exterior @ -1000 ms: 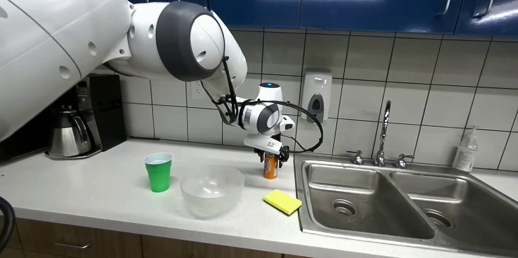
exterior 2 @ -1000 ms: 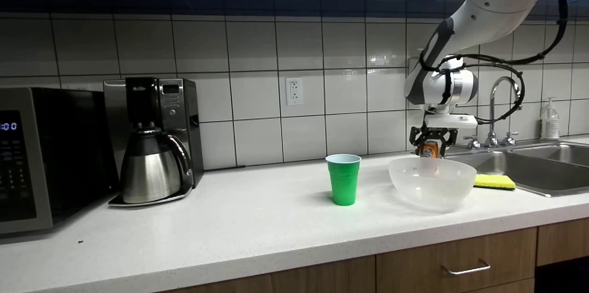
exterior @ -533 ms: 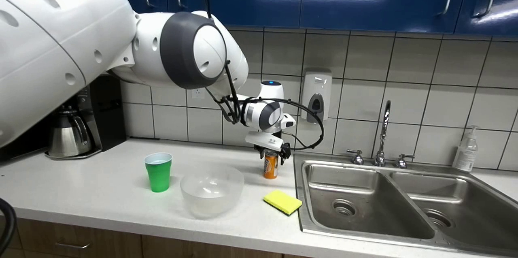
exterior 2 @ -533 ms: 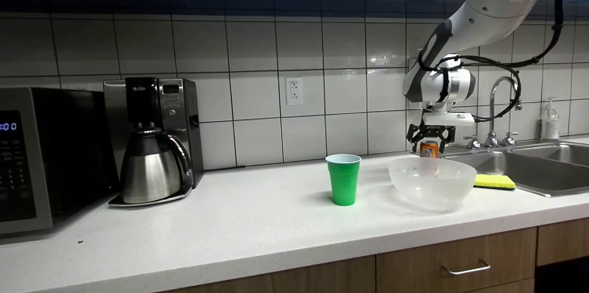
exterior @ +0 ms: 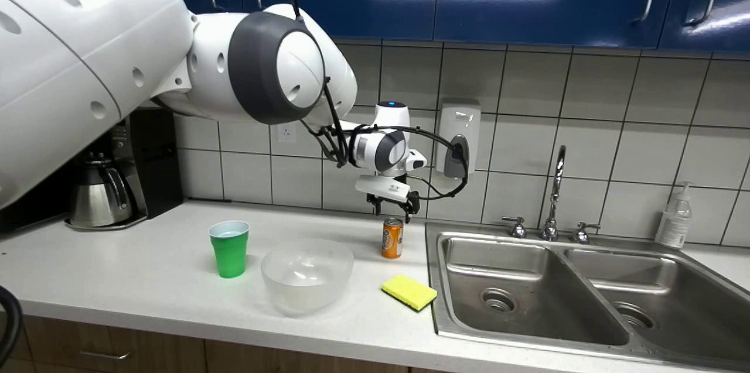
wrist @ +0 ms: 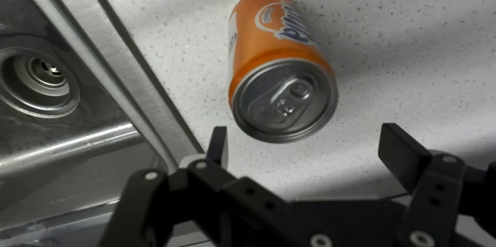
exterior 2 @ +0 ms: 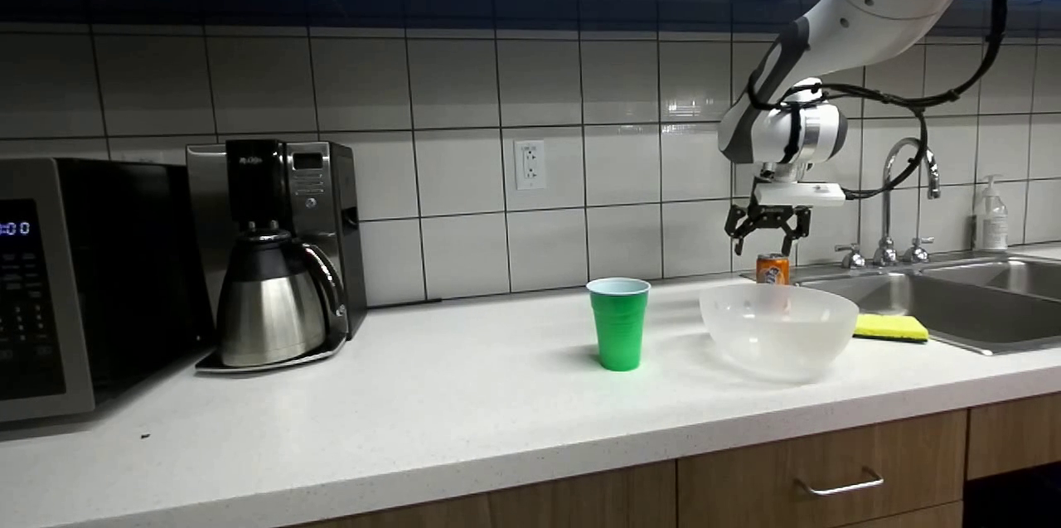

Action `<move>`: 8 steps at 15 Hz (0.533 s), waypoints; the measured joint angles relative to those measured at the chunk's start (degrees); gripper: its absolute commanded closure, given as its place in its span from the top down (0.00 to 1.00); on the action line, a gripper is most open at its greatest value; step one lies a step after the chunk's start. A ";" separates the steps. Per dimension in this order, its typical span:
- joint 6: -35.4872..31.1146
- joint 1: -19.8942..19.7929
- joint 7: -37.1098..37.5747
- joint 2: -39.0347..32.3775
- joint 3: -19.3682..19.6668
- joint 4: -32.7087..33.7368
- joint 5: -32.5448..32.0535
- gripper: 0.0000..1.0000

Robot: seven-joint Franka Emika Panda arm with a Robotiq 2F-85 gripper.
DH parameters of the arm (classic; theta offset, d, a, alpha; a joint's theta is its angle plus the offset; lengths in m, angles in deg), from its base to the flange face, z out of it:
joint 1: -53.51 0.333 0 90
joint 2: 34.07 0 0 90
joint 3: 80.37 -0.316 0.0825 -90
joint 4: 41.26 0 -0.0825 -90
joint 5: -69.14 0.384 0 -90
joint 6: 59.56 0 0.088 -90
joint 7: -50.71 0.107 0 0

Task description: Remove the orange can from the bowl and put it on the counter

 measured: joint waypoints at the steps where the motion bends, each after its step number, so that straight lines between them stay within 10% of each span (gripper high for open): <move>1: 0.00 0.09 -0.12 0.39 0.00 -0.01 -0.01 1.00; 8: 0.04 0.84 -1.13 6.80 -0.73 -5.11 -0.01 1.00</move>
